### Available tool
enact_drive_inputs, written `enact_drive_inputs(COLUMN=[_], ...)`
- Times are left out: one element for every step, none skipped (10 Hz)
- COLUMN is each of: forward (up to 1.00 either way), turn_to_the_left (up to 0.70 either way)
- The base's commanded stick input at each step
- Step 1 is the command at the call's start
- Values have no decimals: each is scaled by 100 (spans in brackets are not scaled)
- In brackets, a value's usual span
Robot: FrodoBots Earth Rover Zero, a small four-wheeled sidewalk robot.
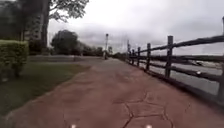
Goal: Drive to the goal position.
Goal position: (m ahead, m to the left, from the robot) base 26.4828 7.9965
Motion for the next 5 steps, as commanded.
enact_drive_inputs(forward=[84,84,84,84,84], turn_to_the_left=[0,0,0,0,0])
